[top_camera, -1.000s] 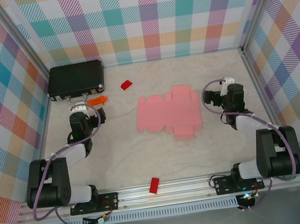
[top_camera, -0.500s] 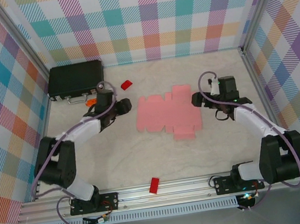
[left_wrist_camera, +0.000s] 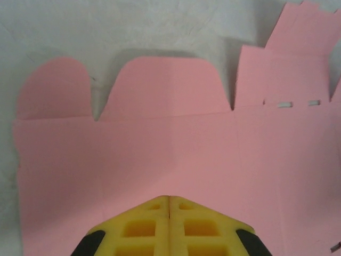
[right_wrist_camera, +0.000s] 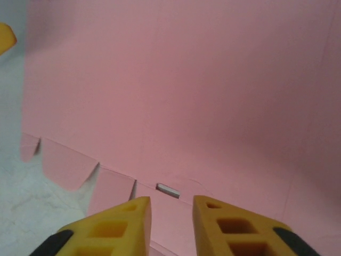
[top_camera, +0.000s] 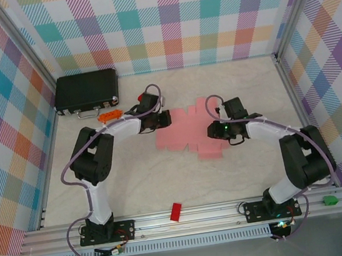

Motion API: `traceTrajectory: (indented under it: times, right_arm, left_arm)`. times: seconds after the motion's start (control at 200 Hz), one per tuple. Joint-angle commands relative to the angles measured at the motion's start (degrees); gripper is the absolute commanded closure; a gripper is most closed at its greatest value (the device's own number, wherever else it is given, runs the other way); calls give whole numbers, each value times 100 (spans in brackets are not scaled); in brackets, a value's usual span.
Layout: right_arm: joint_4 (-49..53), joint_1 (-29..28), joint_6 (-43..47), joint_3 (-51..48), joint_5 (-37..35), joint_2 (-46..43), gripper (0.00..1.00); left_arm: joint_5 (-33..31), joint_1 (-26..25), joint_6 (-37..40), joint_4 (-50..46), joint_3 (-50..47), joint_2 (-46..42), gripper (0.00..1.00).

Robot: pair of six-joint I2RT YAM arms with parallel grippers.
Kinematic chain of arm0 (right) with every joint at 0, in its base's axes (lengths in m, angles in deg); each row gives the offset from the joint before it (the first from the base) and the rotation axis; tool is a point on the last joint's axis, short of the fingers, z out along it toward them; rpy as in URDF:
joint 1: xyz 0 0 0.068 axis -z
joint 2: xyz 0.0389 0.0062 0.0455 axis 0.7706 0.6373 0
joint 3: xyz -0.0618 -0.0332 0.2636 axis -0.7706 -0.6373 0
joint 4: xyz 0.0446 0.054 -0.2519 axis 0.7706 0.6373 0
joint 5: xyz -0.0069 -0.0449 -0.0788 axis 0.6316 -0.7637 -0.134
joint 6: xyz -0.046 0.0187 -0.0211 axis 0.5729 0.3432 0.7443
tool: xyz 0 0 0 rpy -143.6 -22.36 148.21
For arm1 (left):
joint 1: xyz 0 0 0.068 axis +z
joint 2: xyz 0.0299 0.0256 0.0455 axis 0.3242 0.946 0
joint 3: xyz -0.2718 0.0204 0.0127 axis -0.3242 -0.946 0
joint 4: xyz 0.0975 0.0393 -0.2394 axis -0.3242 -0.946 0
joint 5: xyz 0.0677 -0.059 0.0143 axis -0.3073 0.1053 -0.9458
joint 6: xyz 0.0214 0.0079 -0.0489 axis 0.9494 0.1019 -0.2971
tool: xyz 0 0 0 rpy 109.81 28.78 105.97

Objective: Fold the paper box

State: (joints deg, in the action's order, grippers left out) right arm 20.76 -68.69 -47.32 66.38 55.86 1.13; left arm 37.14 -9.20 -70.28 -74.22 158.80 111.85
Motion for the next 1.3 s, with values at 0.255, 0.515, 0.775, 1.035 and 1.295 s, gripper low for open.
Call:
traceTrajectory:
  times: [0.255,0.515,0.775,1.035,1.295]
  right_arm:
    - [248,-56,-368,580,-808,872,88]
    - [566,-94,-229,1292,-866,1696,89]
    - [711,-276,28,2198,-531,2454,85]
    - [1114,-571,223,3348,-479,3183,83]
    - [1238,-606,275,3503,-669,2613,77]
  left_arm:
    - [-25,-53,96,-710,99,398,100]
    - [-73,-121,-441,-1057,-932,-307,100]
    - [81,-496,-1088,-528,-1936,-938,100]
    - [287,-973,-1526,-295,-2127,-1082,100]
    - [142,-995,-1314,-735,-1520,-1483,92]
